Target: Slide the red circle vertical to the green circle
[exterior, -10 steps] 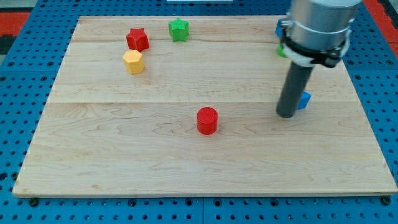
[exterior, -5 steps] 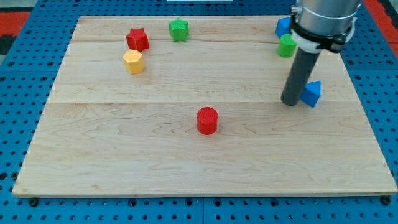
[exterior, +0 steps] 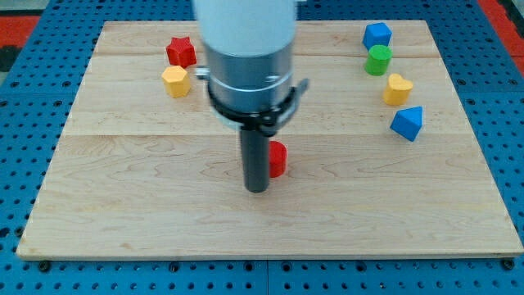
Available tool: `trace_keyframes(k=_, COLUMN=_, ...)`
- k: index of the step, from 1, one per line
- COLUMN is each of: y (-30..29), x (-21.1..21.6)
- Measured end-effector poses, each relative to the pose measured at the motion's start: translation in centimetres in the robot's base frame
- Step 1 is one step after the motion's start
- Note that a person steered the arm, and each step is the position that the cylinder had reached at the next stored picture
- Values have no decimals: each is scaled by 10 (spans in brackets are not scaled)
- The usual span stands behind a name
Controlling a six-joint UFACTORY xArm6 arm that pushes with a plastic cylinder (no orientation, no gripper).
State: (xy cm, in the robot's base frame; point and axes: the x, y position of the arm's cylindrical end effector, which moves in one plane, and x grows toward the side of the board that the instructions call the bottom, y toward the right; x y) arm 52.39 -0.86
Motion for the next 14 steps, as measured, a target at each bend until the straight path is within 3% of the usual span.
trace_keyframes(k=1, y=-82, x=-25)
trace_keyframes(k=2, y=37, x=-44)
trace_keyframes(k=3, y=143, x=-30)
trace_keyframes(k=4, y=111, x=-15)
trace_keyframes(k=5, y=150, x=12)
trace_keyframes(k=9, y=178, x=-20)
trace_keyframes(k=10, y=173, x=23)
trace_keyframes(k=11, y=256, x=18)
trace_keyframes(k=12, y=277, x=-22)
trace_keyframes(k=14, y=245, x=-80)
